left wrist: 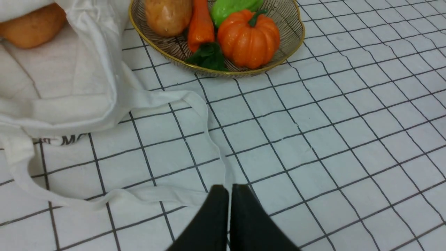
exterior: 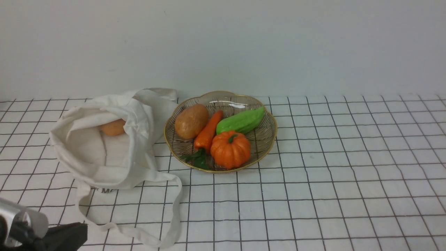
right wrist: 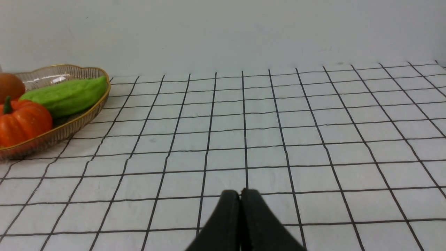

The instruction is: Take vegetables from bag on white checkered tablecloth place on plate.

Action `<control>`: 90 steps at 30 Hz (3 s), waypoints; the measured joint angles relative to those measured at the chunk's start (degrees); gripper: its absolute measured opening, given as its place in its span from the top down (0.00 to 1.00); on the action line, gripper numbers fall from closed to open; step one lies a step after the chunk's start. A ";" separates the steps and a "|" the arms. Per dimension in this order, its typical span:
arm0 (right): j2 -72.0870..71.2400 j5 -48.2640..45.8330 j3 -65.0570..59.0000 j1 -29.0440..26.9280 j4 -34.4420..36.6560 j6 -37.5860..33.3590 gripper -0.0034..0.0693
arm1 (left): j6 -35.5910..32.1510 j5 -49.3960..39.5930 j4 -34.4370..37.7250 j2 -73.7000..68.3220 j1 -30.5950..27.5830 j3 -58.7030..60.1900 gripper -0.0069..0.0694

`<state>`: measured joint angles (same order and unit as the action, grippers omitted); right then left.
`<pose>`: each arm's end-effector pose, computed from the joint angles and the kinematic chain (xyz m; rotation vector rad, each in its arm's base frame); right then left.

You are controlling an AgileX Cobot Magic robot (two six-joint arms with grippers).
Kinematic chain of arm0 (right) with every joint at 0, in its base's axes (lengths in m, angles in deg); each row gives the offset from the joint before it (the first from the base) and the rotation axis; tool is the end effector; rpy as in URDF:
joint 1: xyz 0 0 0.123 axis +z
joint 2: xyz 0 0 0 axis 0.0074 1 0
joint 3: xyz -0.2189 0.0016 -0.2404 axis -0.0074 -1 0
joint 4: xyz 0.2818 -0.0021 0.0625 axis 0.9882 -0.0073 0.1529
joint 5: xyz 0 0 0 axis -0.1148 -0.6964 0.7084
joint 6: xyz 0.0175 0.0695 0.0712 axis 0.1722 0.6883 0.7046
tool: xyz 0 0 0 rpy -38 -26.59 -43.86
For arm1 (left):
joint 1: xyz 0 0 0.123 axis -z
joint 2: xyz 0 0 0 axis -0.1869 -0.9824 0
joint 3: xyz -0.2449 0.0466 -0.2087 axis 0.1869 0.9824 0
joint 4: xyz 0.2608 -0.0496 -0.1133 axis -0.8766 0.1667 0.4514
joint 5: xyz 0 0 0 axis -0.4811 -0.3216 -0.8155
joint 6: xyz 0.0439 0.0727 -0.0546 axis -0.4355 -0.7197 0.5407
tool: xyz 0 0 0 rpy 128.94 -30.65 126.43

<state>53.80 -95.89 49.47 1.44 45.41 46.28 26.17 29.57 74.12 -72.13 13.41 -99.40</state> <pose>0.0589 0.0007 0.1686 0.0424 1.8720 0.0520 0.0888 -0.0476 0.2677 0.3027 2.0896 -0.4342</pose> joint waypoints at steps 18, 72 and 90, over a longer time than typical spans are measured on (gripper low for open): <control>0.00 0.00 0.00 0.00 0.00 0.00 0.97 | 0.00 2.09 -0.54 1.45 0.00 4.48 0.92; 0.00 0.00 0.00 0.00 0.00 0.00 0.97 | 0.37 8.58 -6.96 25.99 -23.88 22.47 0.92; 0.00 0.00 0.00 0.00 0.00 0.05 0.97 | 0.37 8.58 -6.96 25.99 -23.88 22.47 0.92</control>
<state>53.80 -95.89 49.47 1.44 45.41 46.33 26.54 38.15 67.16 -46.14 -10.47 -76.93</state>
